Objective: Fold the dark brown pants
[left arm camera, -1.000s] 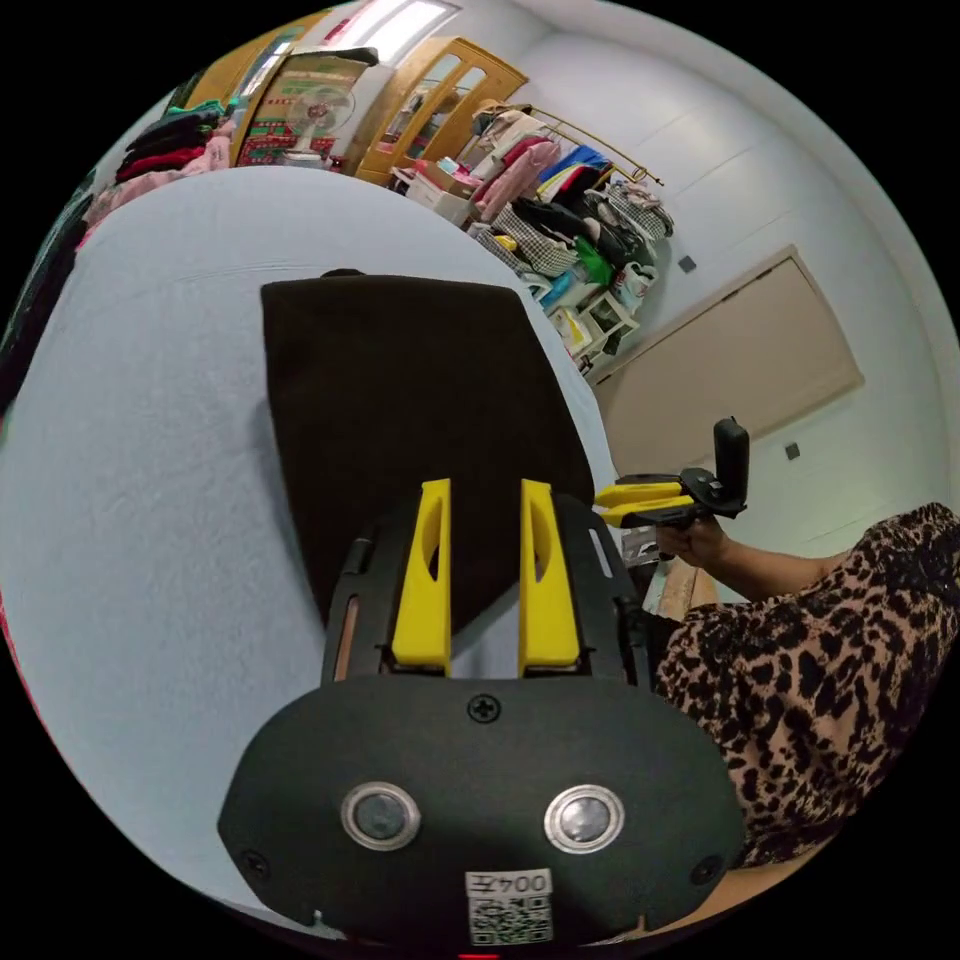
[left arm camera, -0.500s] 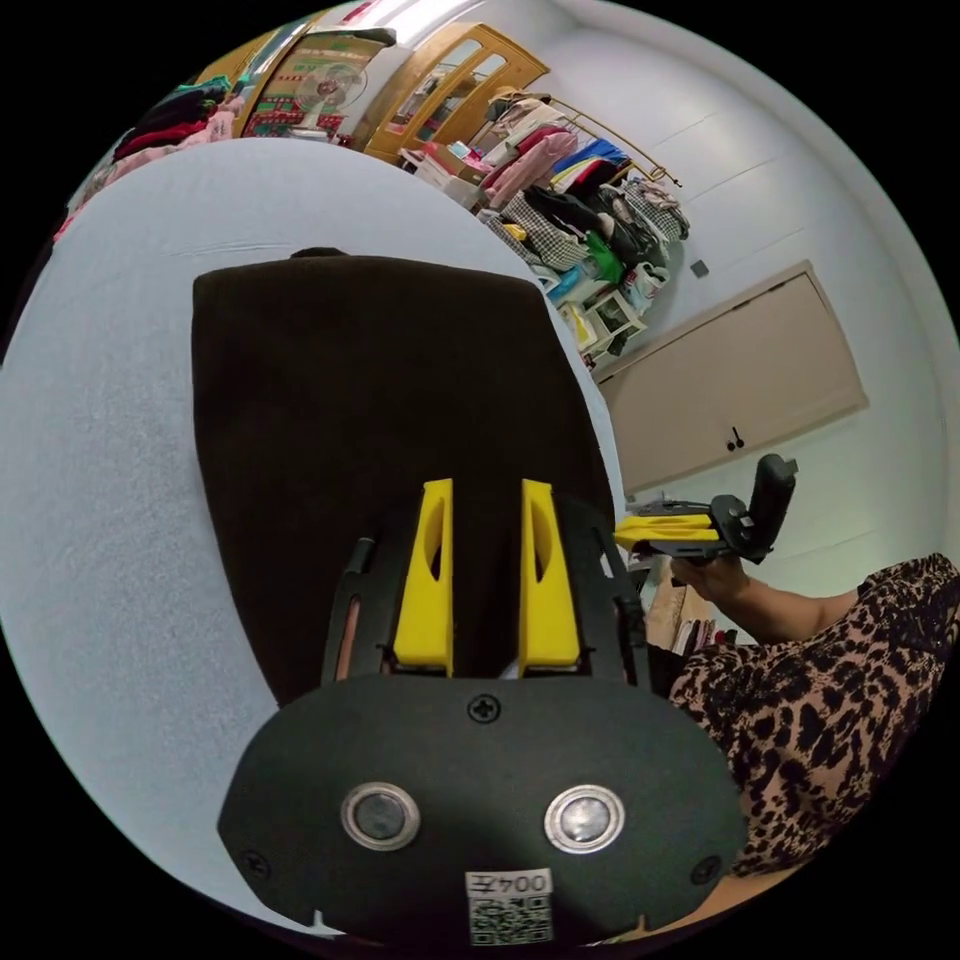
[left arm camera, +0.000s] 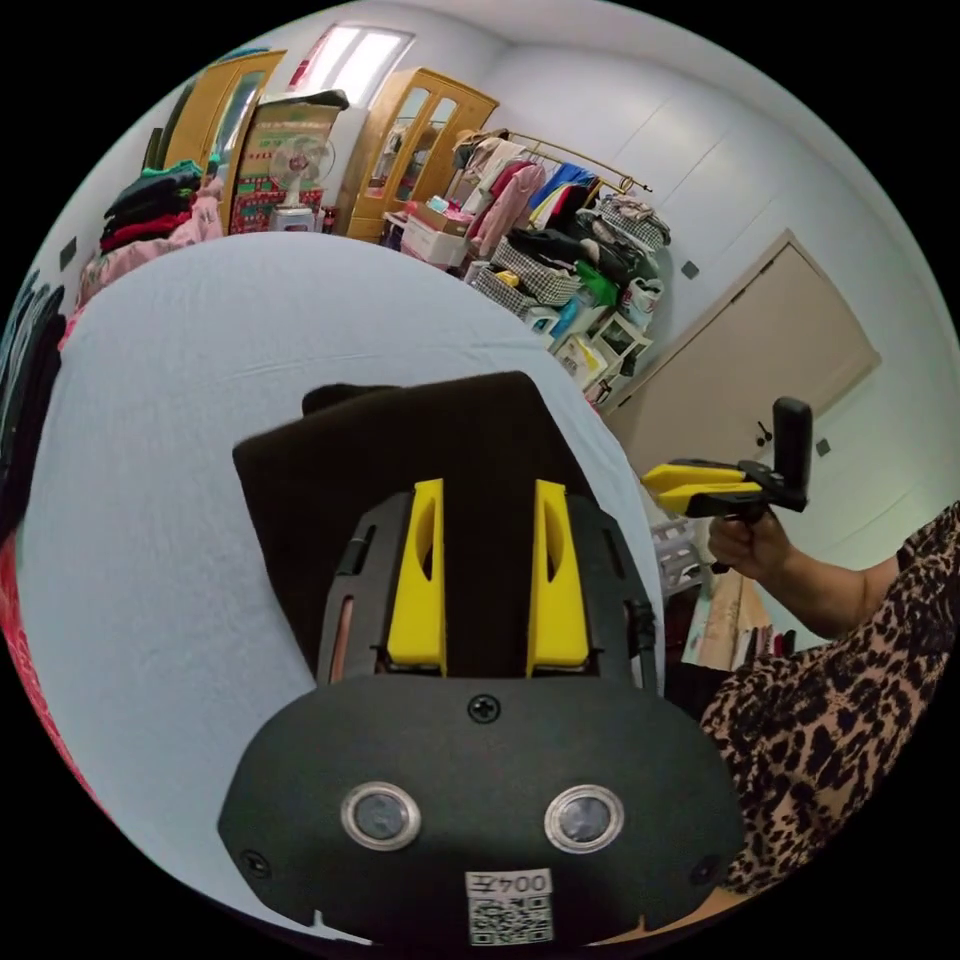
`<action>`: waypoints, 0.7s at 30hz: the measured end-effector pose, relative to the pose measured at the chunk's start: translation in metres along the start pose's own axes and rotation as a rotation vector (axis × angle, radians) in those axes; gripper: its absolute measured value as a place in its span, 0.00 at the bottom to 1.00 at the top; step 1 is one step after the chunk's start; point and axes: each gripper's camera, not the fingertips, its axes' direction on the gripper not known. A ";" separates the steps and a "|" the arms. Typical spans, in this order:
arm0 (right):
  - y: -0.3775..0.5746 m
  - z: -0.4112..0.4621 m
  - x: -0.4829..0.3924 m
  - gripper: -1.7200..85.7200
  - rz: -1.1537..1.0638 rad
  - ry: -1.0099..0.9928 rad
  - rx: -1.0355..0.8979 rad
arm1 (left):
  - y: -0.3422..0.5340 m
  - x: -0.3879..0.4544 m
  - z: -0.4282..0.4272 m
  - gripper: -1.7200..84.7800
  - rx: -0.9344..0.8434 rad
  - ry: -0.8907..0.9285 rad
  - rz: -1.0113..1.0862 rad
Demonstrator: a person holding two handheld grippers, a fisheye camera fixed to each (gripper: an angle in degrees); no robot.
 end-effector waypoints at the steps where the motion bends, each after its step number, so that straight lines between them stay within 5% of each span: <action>1: -0.015 0.008 0.001 0.14 -0.025 0.003 0.009 | -0.005 0.000 0.003 0.17 -0.006 -0.026 0.015; 5: -0.057 0.045 0.006 0.15 -0.123 0.063 -0.026 | -0.019 -0.005 0.015 0.18 -0.024 -0.127 0.057; 10: -0.075 0.132 0.052 0.08 -0.177 0.244 -0.302 | -0.016 -0.030 0.035 0.12 -0.095 -0.196 0.090; 13: -0.067 0.138 0.074 0.06 -0.174 0.179 -0.279 | 0.005 -0.044 0.034 0.08 -0.018 -0.246 0.068; 21: -0.040 0.147 0.140 0.07 0.005 -0.063 -0.260 | 0.033 -0.114 0.008 0.07 0.002 -0.023 -0.123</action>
